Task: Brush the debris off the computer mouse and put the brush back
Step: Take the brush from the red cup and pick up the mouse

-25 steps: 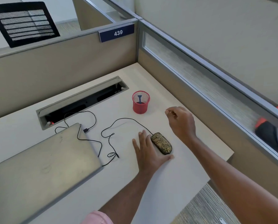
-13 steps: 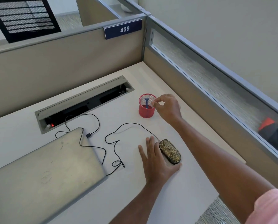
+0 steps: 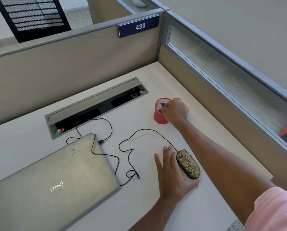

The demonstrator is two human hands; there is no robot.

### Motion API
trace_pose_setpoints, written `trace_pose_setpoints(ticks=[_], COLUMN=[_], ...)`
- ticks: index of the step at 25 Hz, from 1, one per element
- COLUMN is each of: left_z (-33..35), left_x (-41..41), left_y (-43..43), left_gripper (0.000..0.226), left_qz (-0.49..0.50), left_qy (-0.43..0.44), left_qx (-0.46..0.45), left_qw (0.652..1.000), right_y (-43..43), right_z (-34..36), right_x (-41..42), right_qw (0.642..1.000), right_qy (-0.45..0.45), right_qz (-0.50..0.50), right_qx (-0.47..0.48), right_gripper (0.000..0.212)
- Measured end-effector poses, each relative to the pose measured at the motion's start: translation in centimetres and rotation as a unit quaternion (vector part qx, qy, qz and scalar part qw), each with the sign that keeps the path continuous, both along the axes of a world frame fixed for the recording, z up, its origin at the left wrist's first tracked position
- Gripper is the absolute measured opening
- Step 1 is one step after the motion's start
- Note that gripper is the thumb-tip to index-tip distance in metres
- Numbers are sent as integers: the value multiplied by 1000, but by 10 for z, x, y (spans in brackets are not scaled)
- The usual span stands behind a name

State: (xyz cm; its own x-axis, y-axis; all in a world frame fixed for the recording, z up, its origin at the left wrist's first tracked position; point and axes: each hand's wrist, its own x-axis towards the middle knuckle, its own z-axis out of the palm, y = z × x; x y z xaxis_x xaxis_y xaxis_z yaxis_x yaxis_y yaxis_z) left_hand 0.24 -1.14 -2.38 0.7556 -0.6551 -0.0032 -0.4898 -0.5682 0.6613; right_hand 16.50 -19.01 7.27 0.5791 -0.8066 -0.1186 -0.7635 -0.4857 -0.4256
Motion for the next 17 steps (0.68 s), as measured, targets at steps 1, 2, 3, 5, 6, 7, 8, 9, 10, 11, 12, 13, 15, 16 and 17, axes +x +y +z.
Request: trace_pose_setpoints(ticks=[1, 2, 3, 5, 6, 7, 8, 9, 10, 11, 12, 13, 15, 16, 17], left_z=[1, 2, 3, 5, 5, 7, 8, 8, 8, 8, 8, 9, 11, 13, 16], left_x=[1, 2, 2, 4, 4, 3, 3, 2, 1, 0, -1, -3, -8, -11, -15], left_y=[2, 3, 4, 8, 9, 10, 12, 13, 15, 17, 18, 21, 26, 29, 32], left_gripper=[121, 121, 121, 121, 121, 122, 122, 122, 121, 120, 120, 119, 119, 119, 119], left_qz=[-3, -6, -7, -4, -3, -3, -2, 0, 2, 4, 5, 4, 0, -1, -2], left_qy=[3, 5, 5, 6, 7, 8, 8, 8, 6, 3, -1, -3, -2, 2, 6], left_qx=[-4, -9, -14, -20, -23, -27, -31, -35, -40, -43, -44, -44, -41, -40, -40], left_qw=[1000, 1000, 1000, 1000, 1000, 1000, 999, 999, 999, 999, 999, 999, 999, 999, 999], right_y=[1, 2, 3, 6, 7, 6, 5, 4, 3, 4, 5, 6, 12, 17, 22], right_z=[0, 0, 0, 0, 2, 3, 5, 7, 12, 18, 25, 34, 54, 65, 76], right_x=[0, 0, -1, -3, -4, -6, -8, -11, -14, -18, -23, -30, -49, -62, -78], right_qw=[1000, 1000, 1000, 999, 999, 998, 995, 990, 982, 973, 964, 955, 937, 929, 922], right_qy=[-6, -14, -22, -40, -50, -66, -94, -135, -180, -222, -258, -288, -333, -350, -362], right_qz=[-4, -7, -6, -4, -7, -16, -28, -38, -44, -45, -45, -47, -59, -60, -57], right_qx=[-3, -5, -6, -8, -7, -2, 9, 25, 40, 49, 54, 59, 85, 104, 125], right_gripper=[26, 25, 26, 27, 25, 23, 19, 15, 13, 10, 9, 7, 6, 7, 8])
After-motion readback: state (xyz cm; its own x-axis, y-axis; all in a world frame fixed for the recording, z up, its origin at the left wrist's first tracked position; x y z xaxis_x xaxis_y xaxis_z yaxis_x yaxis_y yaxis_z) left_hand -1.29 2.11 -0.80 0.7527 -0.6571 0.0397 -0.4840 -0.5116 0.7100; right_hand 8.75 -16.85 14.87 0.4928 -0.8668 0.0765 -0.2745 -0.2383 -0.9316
